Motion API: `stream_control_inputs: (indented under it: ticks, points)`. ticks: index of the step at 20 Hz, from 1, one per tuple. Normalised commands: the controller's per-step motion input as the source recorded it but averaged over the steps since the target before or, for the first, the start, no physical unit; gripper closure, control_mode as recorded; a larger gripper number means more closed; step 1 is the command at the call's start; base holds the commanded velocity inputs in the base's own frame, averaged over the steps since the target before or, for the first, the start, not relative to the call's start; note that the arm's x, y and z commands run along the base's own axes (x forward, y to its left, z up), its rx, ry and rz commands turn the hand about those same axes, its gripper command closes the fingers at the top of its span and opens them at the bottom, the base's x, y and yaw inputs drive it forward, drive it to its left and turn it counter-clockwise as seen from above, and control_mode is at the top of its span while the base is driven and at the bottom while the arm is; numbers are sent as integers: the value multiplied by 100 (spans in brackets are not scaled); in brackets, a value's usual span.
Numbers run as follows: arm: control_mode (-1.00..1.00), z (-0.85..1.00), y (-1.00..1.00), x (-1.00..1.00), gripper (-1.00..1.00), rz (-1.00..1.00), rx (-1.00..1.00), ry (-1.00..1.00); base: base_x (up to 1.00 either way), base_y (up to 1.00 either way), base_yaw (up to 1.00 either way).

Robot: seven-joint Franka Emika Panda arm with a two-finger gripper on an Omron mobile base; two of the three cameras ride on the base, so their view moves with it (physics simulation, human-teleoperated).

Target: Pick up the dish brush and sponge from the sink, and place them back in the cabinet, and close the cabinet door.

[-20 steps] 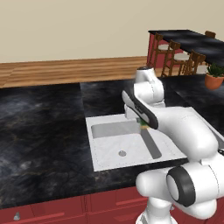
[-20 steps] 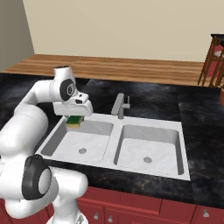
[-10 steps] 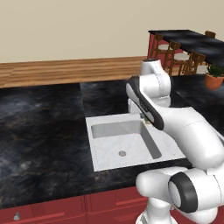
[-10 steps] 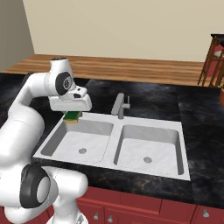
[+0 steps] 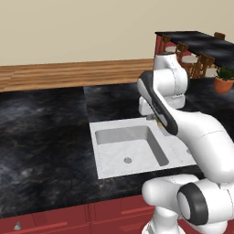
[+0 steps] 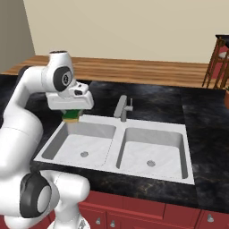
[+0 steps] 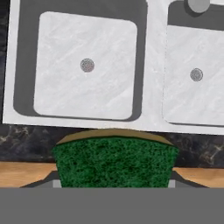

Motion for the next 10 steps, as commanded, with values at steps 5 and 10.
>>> stream_control_inputs:
  ticks: [5,10]
  points:
    - [-100,20,-3,-42,100,5,0,0,0,0,0]
    - [-100,13,-1,-35,100,6,0,0,0,0,0]
